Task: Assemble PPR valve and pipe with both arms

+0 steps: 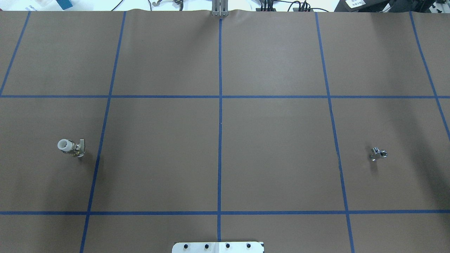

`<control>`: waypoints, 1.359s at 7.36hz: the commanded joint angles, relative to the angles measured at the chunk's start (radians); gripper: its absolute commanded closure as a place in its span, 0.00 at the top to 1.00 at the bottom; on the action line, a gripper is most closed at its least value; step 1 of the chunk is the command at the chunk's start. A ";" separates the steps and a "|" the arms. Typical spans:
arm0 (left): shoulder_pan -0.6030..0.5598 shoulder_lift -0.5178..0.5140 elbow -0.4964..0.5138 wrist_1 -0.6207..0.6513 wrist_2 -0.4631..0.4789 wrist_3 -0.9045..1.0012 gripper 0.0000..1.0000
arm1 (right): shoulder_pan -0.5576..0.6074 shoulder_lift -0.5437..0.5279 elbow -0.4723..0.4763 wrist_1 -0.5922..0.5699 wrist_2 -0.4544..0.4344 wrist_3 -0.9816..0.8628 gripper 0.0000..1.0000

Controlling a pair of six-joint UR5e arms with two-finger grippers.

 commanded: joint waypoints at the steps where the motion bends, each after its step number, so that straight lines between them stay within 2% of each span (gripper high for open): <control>1: 0.000 0.000 0.000 0.000 -0.002 0.001 1.00 | 0.000 0.000 0.000 0.002 0.001 0.000 1.00; 4: 0.000 0.008 -0.002 -0.003 -0.005 0.000 1.00 | 0.000 0.000 0.000 0.003 0.001 0.000 1.00; 8: 0.003 0.006 -0.062 0.000 -0.008 -0.006 1.00 | 0.000 0.000 0.003 0.005 0.001 -0.003 1.00; 10: 0.017 -0.003 -0.115 0.000 -0.008 -0.137 0.99 | -0.005 0.000 0.003 0.005 0.011 -0.002 1.00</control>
